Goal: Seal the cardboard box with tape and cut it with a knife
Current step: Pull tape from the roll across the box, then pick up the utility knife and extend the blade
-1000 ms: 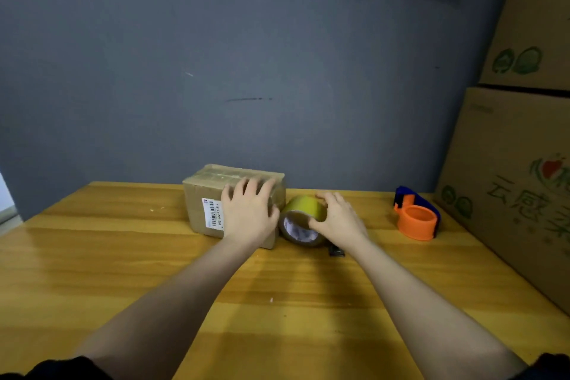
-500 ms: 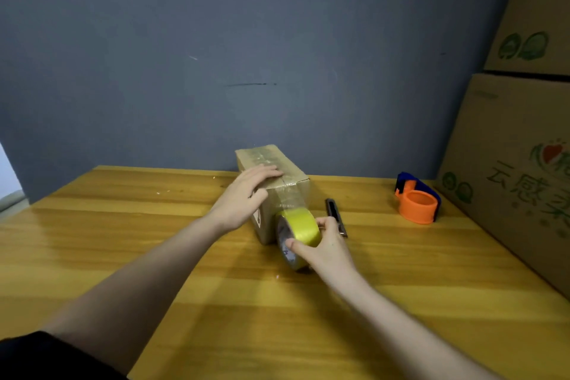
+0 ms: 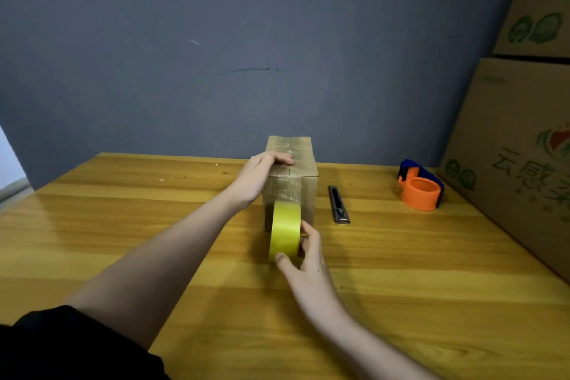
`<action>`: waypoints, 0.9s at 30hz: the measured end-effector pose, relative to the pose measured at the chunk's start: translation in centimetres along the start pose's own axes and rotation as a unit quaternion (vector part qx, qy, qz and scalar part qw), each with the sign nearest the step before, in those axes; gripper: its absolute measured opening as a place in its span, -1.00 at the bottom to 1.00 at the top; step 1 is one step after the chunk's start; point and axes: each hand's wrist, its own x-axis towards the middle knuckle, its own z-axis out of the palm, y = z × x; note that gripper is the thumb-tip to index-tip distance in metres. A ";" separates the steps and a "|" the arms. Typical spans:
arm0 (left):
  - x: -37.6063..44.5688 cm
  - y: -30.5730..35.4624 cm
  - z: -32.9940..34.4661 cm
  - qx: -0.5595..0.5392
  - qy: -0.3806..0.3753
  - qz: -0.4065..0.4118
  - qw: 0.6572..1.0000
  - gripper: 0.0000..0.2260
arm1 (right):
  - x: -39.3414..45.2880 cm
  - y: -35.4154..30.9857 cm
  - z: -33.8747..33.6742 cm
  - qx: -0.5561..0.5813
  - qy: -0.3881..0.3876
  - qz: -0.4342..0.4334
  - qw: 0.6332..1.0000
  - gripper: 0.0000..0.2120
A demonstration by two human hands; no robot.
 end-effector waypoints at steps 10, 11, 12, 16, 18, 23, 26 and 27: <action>-0.2 1.3 0.2 -0.029 0.061 0.000 0.998 -0.67 | 0.3 0.5 -3.5 0.048 0.009 0.042 0.998 -0.83; -0.4 2.1 0.4 -0.003 0.086 0.030 0.996 -0.69 | 0.8 0.8 -4.4 0.044 0.018 0.051 0.998 -0.85; -0.8 3.2 0.8 0.020 0.099 0.061 0.993 -0.71 | 1.5 1.1 -5.4 0.039 0.027 0.065 0.997 -0.82; -2.0 6.9 5.5 -0.035 0.021 0.048 0.998 -0.73 | 5.8 1.8 -9.4 -0.003 0.095 0.116 0.989 -0.76; -1.8 6.9 9.2 -0.080 -0.021 -0.035 0.996 -0.72 | 8.3 2.2 -10.9 0.016 0.116 0.149 0.982 -0.72; -1.6 4.2 14.6 -0.187 -0.020 -0.298 0.936 -0.63 | 11.0 2.1 -11.9 0.064 0.089 0.236 0.966 -0.61; -0.9 3.1 14.9 -0.292 0.033 -0.352 0.889 -0.64 | 11.5 2.1 -12.3 0.152 0.093 0.278 0.944 -0.56; -0.7 3.1 15.0 -0.326 0.051 -0.359 0.873 -0.68 | 11.5 2.2 -12.4 0.169 0.094 0.287 0.938 -0.57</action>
